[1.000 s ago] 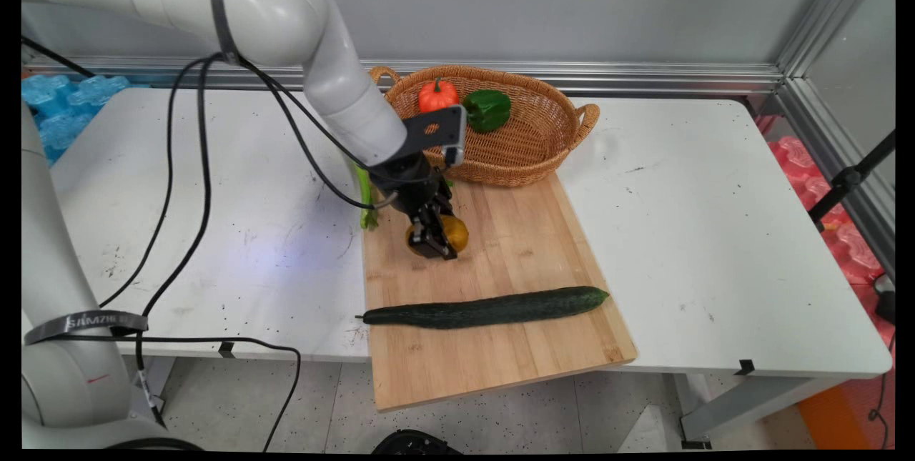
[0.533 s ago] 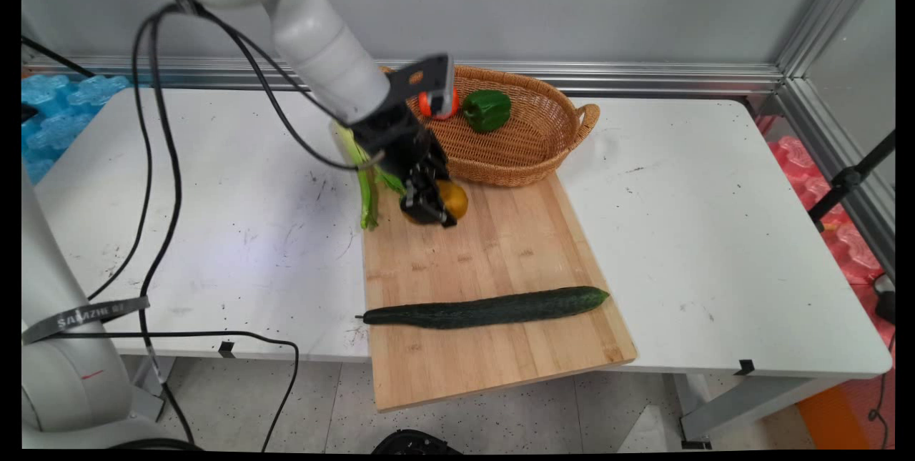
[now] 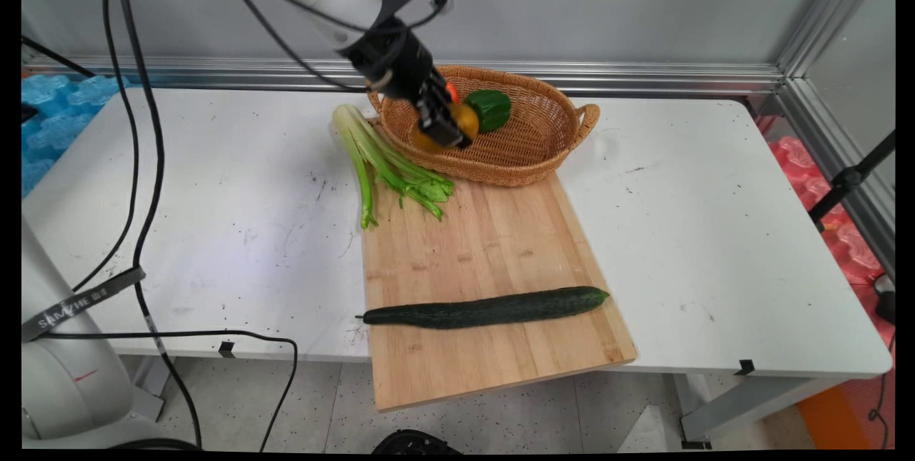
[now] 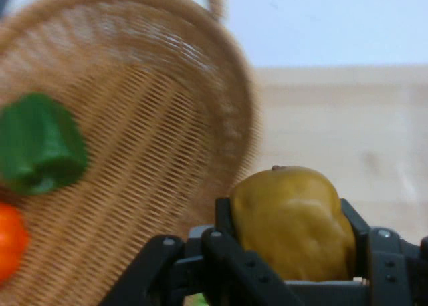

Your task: Place the picked object in the vegetable basket

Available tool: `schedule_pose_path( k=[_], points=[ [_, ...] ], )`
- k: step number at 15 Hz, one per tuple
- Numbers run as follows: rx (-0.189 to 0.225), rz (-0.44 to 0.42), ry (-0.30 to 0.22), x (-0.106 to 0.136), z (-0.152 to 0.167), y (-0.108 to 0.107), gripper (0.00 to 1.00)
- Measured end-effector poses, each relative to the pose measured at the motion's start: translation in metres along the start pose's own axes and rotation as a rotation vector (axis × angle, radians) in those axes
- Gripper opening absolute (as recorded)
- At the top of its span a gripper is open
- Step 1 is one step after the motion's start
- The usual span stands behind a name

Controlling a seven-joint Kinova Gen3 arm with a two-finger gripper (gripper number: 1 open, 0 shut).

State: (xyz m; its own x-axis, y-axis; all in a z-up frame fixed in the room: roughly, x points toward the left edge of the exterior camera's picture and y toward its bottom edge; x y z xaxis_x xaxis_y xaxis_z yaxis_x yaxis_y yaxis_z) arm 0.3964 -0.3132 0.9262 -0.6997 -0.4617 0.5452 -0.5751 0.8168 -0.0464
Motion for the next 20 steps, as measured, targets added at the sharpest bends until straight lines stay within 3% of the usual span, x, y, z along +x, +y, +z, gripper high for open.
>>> schedule_pose_path(
  k=[4, 9, 15, 20],
  points=[
    [0.079, -0.081, 0.030, 0.020, 0.009, -0.022, 0.00],
    [0.139, -0.160, 0.044, 0.042, 0.043, -0.045, 0.00],
    [0.168, -0.223, 0.032, 0.062, 0.103, -0.066, 0.00],
    [0.165, -0.257, 0.009, 0.072, 0.149, -0.079, 0.00]
  ],
)
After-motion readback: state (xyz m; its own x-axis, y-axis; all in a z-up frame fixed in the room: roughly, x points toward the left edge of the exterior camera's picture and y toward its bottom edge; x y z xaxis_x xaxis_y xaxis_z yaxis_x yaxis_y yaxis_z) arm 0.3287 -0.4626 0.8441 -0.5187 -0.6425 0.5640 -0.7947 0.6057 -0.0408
